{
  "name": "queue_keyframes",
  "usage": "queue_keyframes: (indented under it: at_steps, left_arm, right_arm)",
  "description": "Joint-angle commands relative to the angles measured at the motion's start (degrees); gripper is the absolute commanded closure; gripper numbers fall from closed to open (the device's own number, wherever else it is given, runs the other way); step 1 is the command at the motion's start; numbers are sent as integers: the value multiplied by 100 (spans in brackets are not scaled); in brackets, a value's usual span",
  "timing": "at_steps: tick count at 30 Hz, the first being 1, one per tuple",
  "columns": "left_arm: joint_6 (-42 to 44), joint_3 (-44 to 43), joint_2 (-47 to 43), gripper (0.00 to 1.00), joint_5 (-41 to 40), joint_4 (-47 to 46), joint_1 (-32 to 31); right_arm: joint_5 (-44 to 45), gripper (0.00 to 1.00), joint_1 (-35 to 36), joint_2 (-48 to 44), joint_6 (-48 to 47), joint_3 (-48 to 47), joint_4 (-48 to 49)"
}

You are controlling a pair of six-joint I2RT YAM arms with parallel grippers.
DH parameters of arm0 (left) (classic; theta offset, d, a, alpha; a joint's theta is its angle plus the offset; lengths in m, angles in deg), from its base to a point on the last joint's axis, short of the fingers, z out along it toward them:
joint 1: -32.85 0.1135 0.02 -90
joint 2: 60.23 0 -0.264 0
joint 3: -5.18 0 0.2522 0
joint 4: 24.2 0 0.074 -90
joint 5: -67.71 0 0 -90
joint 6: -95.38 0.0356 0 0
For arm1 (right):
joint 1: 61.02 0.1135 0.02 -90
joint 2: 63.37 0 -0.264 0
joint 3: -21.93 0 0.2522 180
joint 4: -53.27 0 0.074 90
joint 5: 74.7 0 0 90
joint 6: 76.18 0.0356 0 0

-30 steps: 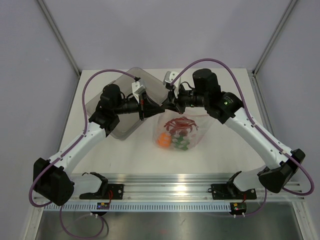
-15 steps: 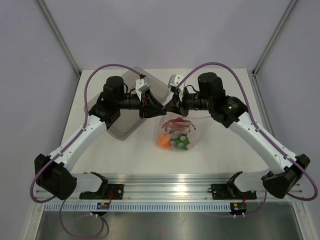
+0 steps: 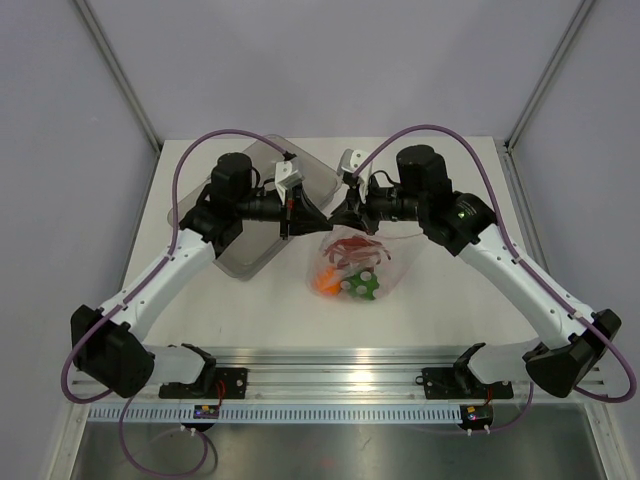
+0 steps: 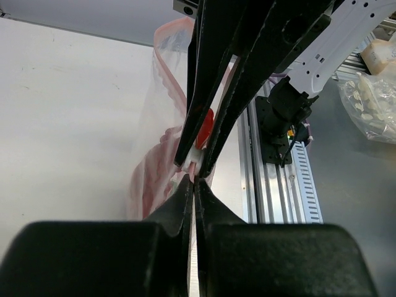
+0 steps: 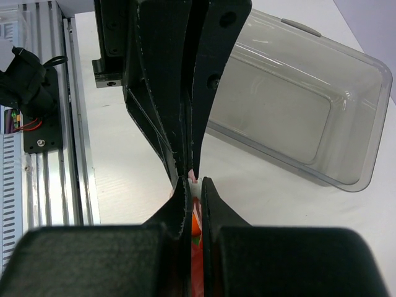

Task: Place the food in the zip-top bag and seal the zipper
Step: Zip the zipper food storage bag at the center of the board.

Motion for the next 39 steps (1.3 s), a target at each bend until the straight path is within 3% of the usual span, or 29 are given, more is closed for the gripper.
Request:
queue_keyframes:
  at_steps: [1,15,31,34,35,39]
  left_arm:
    - [155,-206,-45,100,215,-70,-104]
    - [-337,479,-625,100,-1086,-1194,-42]
    - [-653,682,-889,100,-1070,-1389,467]
    - [-697,350,-635,68,-570,-1205,415]
    - [-601,269,-599,48,-516,-1108,328]
    - [-144,-30,-415,34,-682,-546,2]
  right_arm:
    - [-40,100,-18,-97,58,-28,225]
    - [56,100,-79,-598,75,586,58]
    - [118,100,-449,-1196,163,1045,23]
    - [91,100,-449,-1117,216,939,23]
    - [74,100,-449,-1064,216,930,40]
    - [48,100,-449,-1020,242,886,137]
